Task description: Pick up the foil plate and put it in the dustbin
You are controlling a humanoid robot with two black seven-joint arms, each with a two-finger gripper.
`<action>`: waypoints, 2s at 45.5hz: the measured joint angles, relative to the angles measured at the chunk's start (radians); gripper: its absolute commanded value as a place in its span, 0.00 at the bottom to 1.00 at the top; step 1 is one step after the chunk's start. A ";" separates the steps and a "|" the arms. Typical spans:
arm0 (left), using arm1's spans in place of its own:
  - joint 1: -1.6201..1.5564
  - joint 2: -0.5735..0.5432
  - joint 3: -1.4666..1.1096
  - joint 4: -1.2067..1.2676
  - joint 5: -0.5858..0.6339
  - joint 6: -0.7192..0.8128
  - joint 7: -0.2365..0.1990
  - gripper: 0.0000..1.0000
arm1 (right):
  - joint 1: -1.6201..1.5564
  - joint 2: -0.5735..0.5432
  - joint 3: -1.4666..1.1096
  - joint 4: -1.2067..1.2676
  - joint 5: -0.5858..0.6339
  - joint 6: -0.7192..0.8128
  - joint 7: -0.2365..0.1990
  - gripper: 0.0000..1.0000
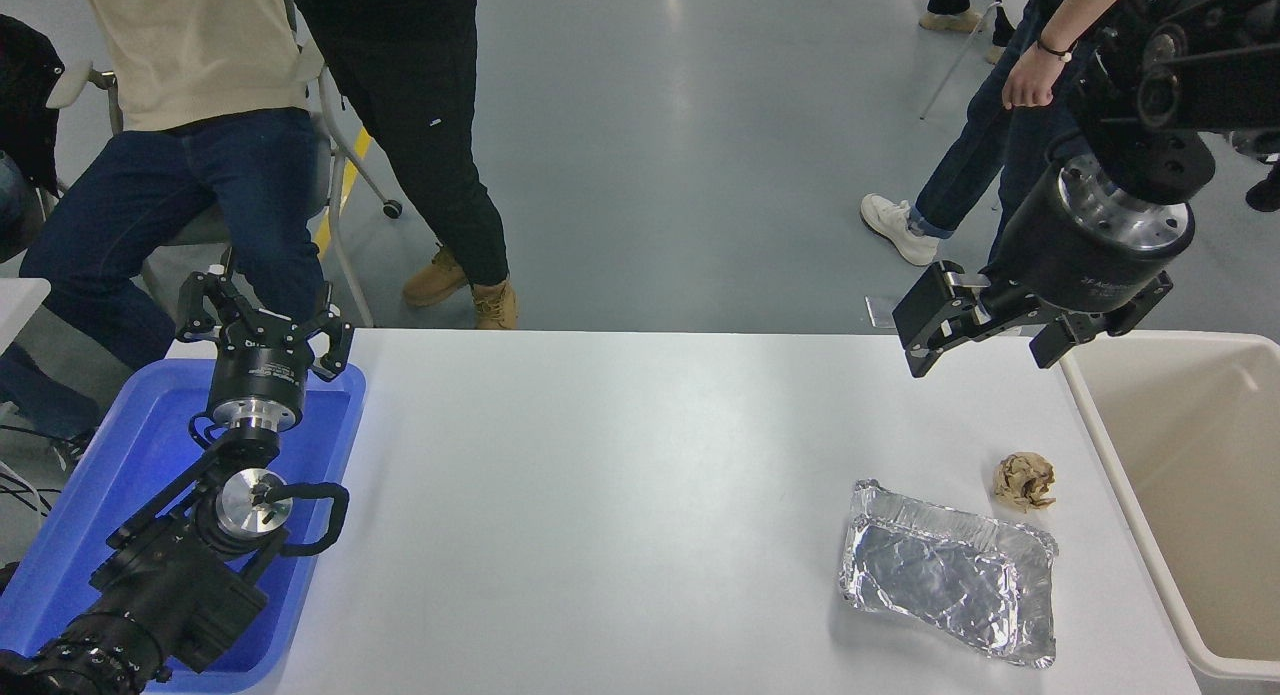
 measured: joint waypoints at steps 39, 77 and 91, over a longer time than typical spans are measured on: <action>-0.001 -0.001 0.000 0.000 0.000 0.000 0.000 0.99 | -0.194 -0.097 0.019 -0.083 -0.076 -0.112 0.001 1.00; 0.000 -0.001 0.000 0.000 0.000 0.000 0.000 0.99 | -1.056 -0.587 0.454 -0.283 -0.658 -0.478 0.000 1.00; -0.001 -0.001 0.000 0.000 0.000 0.000 0.000 0.99 | -1.255 -0.532 0.584 -0.408 -0.674 -0.544 -0.002 1.00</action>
